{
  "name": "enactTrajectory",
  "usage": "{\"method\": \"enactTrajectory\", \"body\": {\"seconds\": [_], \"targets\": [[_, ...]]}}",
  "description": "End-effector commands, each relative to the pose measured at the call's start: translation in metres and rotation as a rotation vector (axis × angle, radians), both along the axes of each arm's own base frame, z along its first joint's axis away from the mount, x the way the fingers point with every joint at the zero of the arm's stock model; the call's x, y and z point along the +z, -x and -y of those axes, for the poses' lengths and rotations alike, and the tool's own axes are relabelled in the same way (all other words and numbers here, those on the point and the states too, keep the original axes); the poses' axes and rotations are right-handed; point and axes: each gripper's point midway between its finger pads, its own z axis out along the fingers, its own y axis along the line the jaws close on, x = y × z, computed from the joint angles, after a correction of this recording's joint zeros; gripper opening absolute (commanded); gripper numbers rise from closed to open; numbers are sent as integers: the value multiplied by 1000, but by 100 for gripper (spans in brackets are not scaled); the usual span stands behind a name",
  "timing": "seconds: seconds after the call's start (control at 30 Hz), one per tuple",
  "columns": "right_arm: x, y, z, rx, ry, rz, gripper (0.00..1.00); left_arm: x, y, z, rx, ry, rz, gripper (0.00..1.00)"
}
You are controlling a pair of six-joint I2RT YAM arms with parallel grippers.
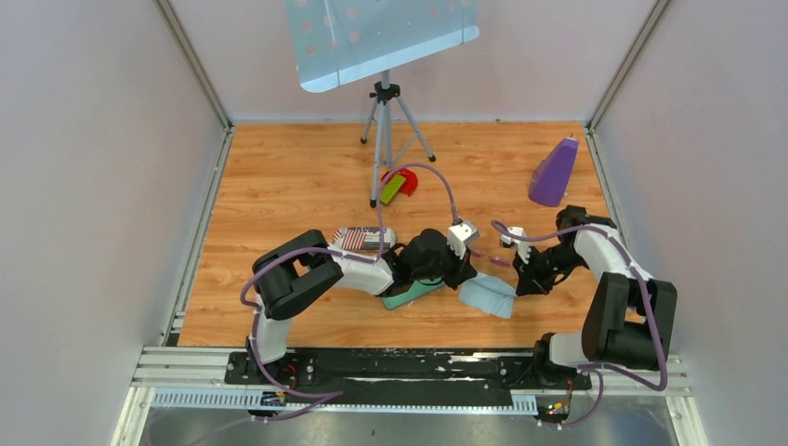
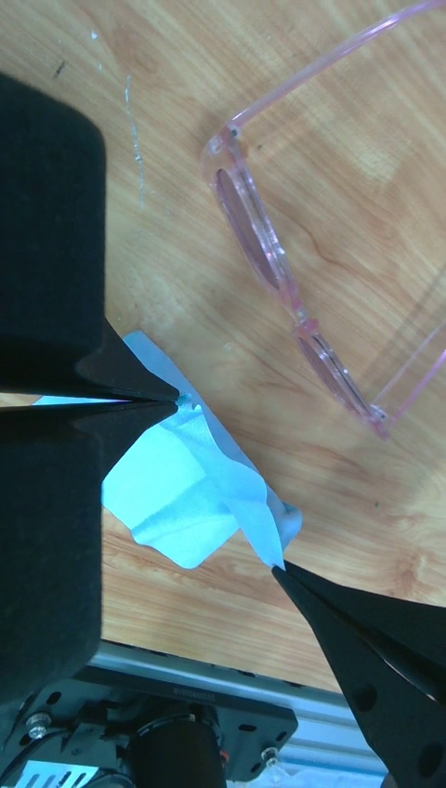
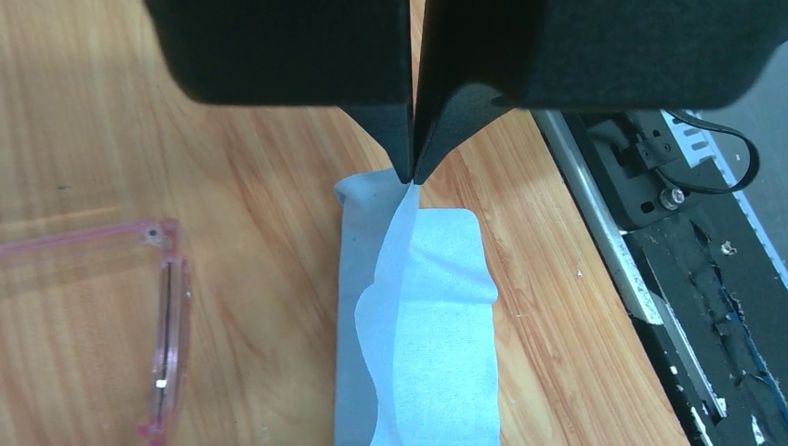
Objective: Organize the sunglasses
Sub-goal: Fold the glasses cleaning cloth at the center of the board.
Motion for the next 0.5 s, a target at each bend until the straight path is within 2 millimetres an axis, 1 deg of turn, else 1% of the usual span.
{"method": "enactTrajectory", "body": {"seconds": [0.0,0.13,0.23,0.37,0.47], "targets": [[12,-6,5,-30,17,32,4,33,-11,-1,15,69,81,0],[10,-4,7,-43,33,14,4,35,-10,0,10,77,77,0],[13,-7,5,-62,21,22,4,33,-10,-3,20,76,77,0],[17,-16,4,-90,13,69,5,37,-11,-7,38,78,93,0],[18,-28,6,-115,23,108,5,37,-13,-10,48,64,104,0]]}}
